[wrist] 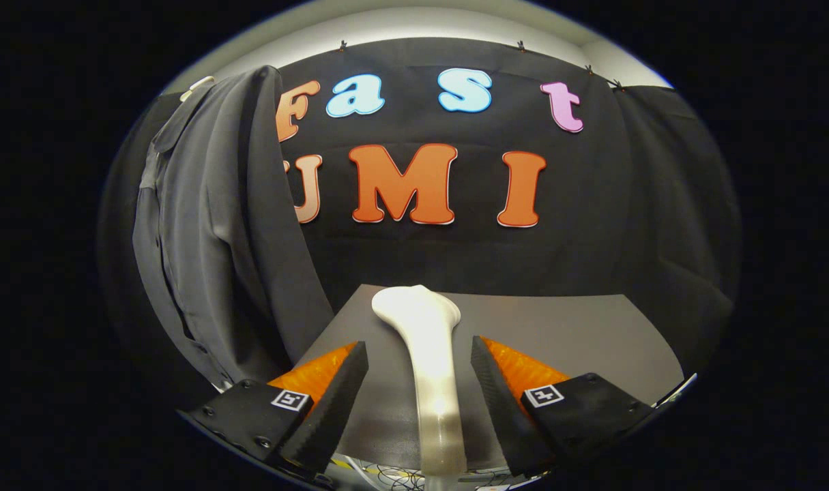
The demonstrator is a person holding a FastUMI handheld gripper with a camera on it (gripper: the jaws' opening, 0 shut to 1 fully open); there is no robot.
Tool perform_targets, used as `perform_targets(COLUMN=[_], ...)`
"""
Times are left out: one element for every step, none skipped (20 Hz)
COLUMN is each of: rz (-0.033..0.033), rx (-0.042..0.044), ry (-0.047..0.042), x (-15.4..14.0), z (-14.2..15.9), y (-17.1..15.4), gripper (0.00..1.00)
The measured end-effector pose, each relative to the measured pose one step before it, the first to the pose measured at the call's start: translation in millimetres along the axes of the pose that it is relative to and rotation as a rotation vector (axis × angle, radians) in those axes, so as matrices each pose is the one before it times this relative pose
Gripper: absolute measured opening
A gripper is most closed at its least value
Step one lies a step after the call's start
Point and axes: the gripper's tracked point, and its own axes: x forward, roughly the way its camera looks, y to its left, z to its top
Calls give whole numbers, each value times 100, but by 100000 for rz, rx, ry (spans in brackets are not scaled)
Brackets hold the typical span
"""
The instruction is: Iron the clothes twice with a garment steamer, once on the left side and once on the right side.
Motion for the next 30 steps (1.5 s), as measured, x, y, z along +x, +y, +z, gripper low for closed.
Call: perform_targets(rz=[-313, 429, 25, -55, -804, -1404, -2519, -1700, 1686, 871, 1114, 1306, 514, 255, 459, -760, -350, -926, -691, -386, -150, 16, 229, 326, 135, -234, -307, -277, 15, 342], rx=[-13, 74, 125, 213, 0, -496, -1009, 41, 2140, 1921, 1491, 1617, 1289, -115, -1103, -713, -109, 73, 657, 239, 593, 1592, 1915, 1638, 1122, 992, 314, -223, -350, -680], ry=[2622, 1739, 2099, 2294, 2812, 3307, 2312, 821, -2015, 402, 291, -494, -528, -649, -370, -205, -605, -422, -1092, -291, -664, -1354, -2462, -2720, -2009, -1751, -1648, -3149, -4522, -3247], x=[665, 749, 434, 557, 478, 494, 245, 310, -255, 175, -161, -125, -91, -145, 167, -434, 103, 189, -290, -547, -208, -448, -476, -434, -804, -611, -611, -566, -939, -1238], z=[-501, -504, -657, -725, -1000, -913, -716, -416, 339, -233, -252, 30, -119, 1, -161, 44, -25, -151, 189, -135, -158, -6, 326, 216, -16, 53, -44, 497, 780, 569], y=[-56, 85, 248, 68, -108, -304, -697, -628, 422, 69, 60, 64, 7, 23, 253, 63, -22, -74, 2, -9, 187, 139, 69, 154, 158, 215, 161, 194, 529, 603], gripper=[99, 99, 99, 98, 98, 94, 88, 75, 63, 54, 54, 55, 54, 54, 53, 52, 51, 50, 49, 46, 46, 46, 46, 46, 46, 46, 46, 46, 42, 42])
